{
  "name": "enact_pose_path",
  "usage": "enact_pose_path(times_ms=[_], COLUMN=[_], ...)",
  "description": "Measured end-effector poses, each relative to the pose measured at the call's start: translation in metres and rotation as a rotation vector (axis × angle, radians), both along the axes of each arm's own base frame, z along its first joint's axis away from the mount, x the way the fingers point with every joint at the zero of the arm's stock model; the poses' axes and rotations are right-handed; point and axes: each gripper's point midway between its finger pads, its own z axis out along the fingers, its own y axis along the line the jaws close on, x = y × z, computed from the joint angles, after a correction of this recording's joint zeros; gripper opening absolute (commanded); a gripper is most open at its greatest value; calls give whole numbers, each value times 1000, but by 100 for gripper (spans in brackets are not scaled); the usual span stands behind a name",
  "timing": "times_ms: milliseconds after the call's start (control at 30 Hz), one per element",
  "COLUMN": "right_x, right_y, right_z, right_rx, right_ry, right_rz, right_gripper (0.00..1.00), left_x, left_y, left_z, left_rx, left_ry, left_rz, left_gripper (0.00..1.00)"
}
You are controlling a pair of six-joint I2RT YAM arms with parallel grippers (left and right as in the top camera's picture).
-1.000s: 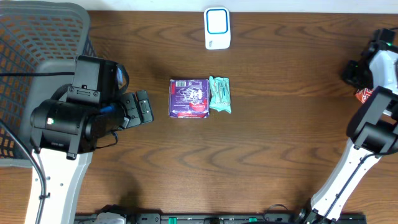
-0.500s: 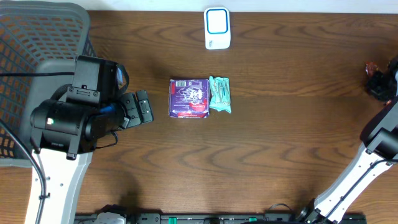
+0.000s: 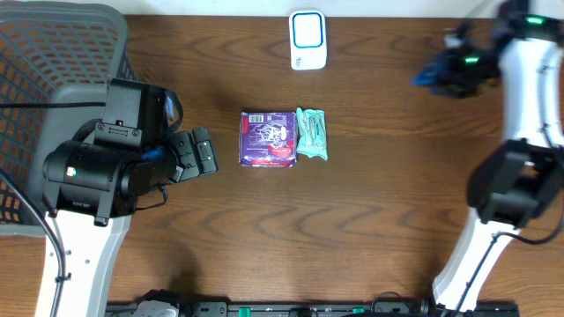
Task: Scan the item barcode
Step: 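Reach the right gripper to the mint-green pack and grasp it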
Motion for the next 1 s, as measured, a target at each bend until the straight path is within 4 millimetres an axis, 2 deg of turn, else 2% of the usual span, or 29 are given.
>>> enact_pose_path(times_ms=[100, 200, 300, 333, 433, 500, 600, 700, 900, 1000], right_x=[-26, -47, -63, -69, -75, -79, -84, -83, -70, -61], right_y=[59, 109, 142, 158, 176, 188, 202, 204, 186, 173], right_z=[-14, -30, -40, -44, -49, -52, -53, -54, -54, -55], right_rx=[29, -12, -96, -157, -240, -283, -313, -327, -336, -309], right_ry=[81, 124, 132, 123, 103, 86, 67, 67, 87, 96], right_rz=[151, 291, 395, 441, 489, 519, 541, 517, 416, 362], right_gripper=[54, 61, 68, 77, 99, 99, 99, 99, 98, 87], left_x=[0, 0, 0, 0, 0, 0, 0, 0, 0, 0], left_y=[0, 0, 0, 0, 0, 0, 0, 0, 0, 0], left_z=[0, 0, 0, 0, 0, 0, 0, 0, 0, 0], left_rx=[0, 0, 0, 0, 0, 0, 0, 0, 0, 0], left_ry=[0, 0, 0, 0, 0, 0, 0, 0, 0, 0], left_rz=[0, 0, 0, 0, 0, 0, 0, 0, 0, 0], left_gripper=[98, 98, 98, 98, 98, 98, 98, 98, 98, 98])
